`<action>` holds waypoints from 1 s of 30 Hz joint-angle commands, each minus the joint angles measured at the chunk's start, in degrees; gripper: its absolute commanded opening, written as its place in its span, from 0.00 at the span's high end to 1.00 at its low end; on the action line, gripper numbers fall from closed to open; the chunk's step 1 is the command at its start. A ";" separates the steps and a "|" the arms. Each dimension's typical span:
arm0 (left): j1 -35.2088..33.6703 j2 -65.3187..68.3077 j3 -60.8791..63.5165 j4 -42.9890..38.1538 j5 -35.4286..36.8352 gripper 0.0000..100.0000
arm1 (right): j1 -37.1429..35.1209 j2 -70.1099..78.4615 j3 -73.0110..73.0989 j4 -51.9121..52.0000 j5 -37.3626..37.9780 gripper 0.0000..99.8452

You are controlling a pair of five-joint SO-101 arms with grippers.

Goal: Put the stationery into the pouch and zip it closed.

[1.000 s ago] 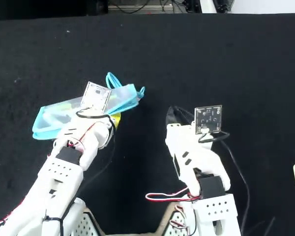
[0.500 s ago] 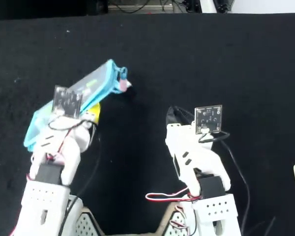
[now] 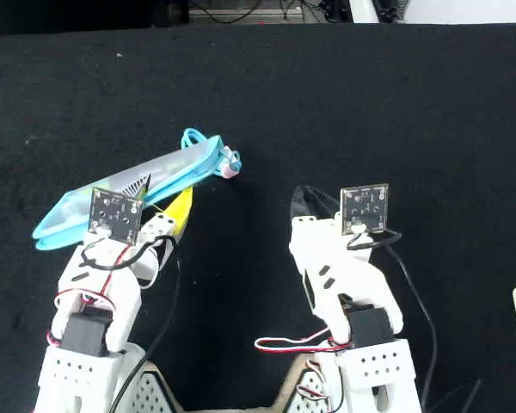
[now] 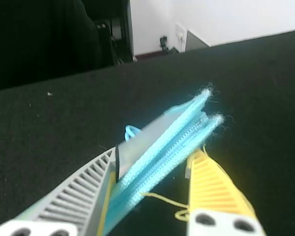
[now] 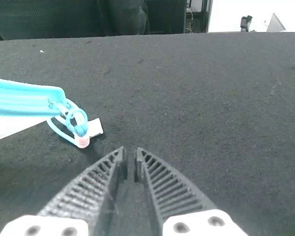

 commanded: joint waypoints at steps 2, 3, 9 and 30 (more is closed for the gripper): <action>-0.40 8.70 -7.25 0.35 0.53 0.77 | -0.62 -1.01 -0.57 -1.32 0.09 0.97; -1.36 11.25 -8.75 0.35 0.70 0.77 | -0.62 -1.01 -0.57 -1.32 0.09 0.97; -8.66 26.90 -18.33 0.35 0.97 0.77 | -0.62 -1.01 -0.57 -1.32 0.09 0.97; -25.19 31.38 -30.99 6.59 8.09 0.74 | -0.62 -1.01 -0.66 -1.32 0.09 0.97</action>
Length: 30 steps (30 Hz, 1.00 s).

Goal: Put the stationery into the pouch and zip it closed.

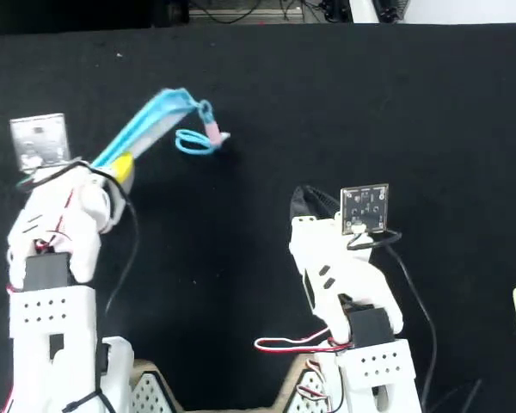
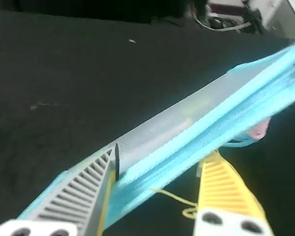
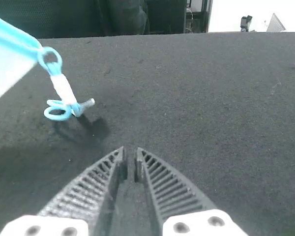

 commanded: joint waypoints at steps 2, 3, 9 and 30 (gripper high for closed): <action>-7.25 -0.44 -6.99 0.26 0.79 0.74 | -0.62 -1.01 -0.66 -1.32 0.09 0.97; -7.78 -0.44 -7.52 0.88 0.79 0.74 | -0.62 -1.01 -0.66 -1.32 0.09 0.97; -4.00 -0.26 -7.96 2.20 0.35 0.74 | -0.62 -1.01 -0.66 -1.32 0.09 0.97; 5.49 0.18 -3.91 3.25 -5.71 0.74 | -0.62 -1.01 -0.66 -1.32 0.09 0.97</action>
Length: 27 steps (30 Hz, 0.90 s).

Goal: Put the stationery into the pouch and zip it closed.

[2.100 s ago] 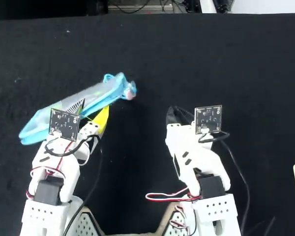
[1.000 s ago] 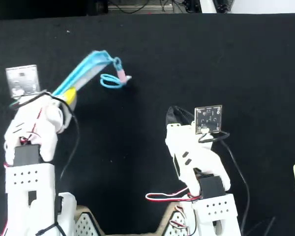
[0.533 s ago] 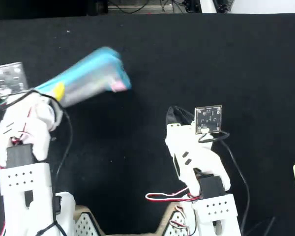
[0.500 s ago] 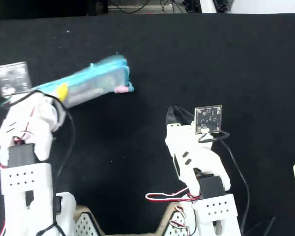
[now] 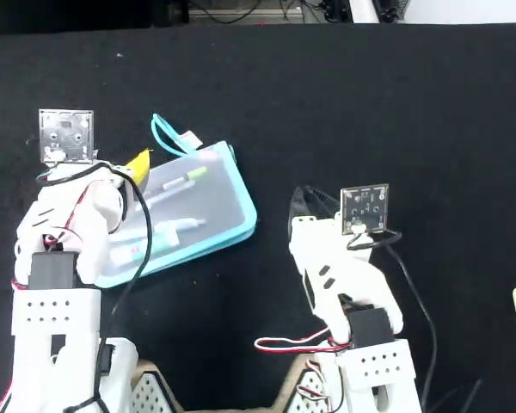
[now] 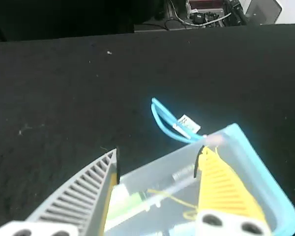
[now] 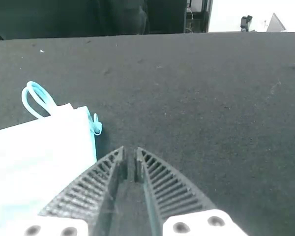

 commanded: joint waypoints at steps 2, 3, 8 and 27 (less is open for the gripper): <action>-1.19 0.18 -0.13 -0.44 -0.35 0.74 | -0.62 -1.01 -0.66 -1.32 0.09 0.97; -1.36 0.18 -0.13 -0.53 -0.35 0.74 | -0.62 -1.01 -0.66 -1.32 0.09 0.97; -9.45 5.54 -1.45 -3.87 0.09 0.74 | -0.62 -1.01 -0.66 -1.32 0.09 0.97; -22.46 51.69 -23.78 1.14 7.74 0.74 | -0.62 -1.01 -0.66 -1.32 0.09 0.97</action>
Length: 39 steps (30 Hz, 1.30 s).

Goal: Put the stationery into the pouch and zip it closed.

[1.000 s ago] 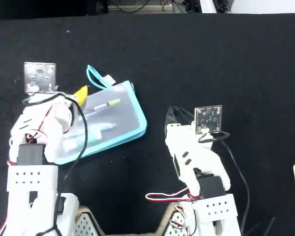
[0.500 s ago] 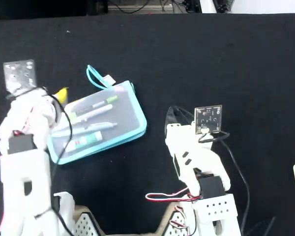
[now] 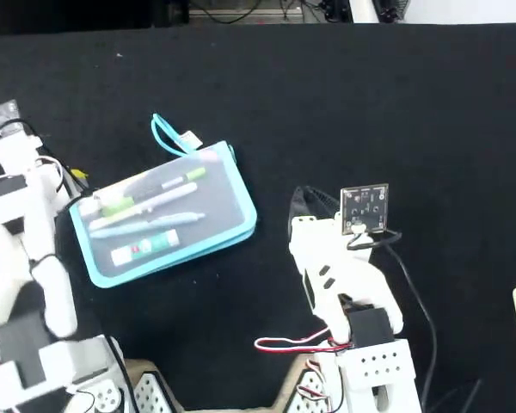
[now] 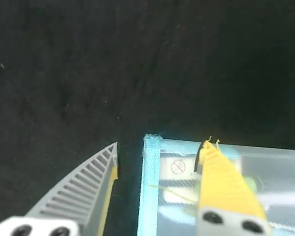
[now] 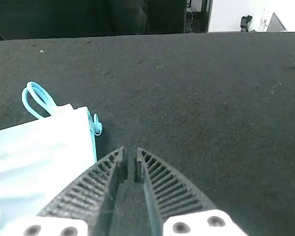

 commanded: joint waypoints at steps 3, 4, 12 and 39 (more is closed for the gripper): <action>-3.82 5.63 -8.48 0.53 2.11 0.79 | -0.53 -1.01 -0.66 -1.32 0.09 0.97; -5.32 5.80 -9.45 0.79 2.11 0.81 | -0.44 -1.01 -0.66 -1.32 0.35 0.97; -12.00 5.80 -11.82 16.35 -7.12 0.82 | -0.70 -1.01 -0.75 -1.41 3.08 0.97; 22.55 6.33 0.84 -2.99 -3.96 0.82 | -0.70 -1.01 0.66 -3.43 3.16 0.97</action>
